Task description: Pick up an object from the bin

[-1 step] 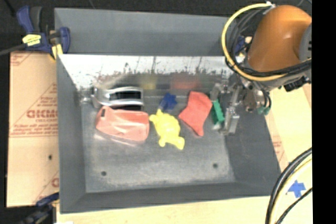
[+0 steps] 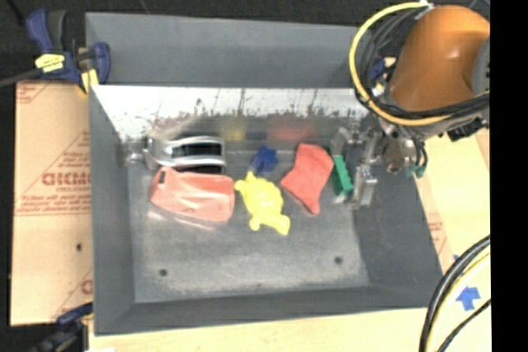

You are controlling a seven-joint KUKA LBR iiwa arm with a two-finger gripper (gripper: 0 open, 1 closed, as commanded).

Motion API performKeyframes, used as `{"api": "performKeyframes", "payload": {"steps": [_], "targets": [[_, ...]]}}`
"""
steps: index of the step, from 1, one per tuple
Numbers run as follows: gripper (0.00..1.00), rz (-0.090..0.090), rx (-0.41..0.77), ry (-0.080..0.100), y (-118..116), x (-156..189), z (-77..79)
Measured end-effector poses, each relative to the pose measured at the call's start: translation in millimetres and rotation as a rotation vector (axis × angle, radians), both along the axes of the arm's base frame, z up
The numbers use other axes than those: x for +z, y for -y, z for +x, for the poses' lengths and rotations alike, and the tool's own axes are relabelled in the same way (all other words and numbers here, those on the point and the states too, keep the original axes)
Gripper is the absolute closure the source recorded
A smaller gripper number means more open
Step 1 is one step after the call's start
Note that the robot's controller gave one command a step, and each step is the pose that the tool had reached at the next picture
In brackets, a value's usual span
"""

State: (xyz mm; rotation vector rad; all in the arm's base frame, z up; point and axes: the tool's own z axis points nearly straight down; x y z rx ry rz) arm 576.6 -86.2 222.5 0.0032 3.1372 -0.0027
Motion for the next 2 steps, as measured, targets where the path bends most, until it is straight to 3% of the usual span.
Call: {"api": "performKeyframes", "payload": {"steps": [1,2], "targets": [[0.00,0.002,-0.068,0.003,-10.6,-77.9,10.0],[0.00,0.003,-0.117,-0.006,-15.3,-112.6,9.9]]}}
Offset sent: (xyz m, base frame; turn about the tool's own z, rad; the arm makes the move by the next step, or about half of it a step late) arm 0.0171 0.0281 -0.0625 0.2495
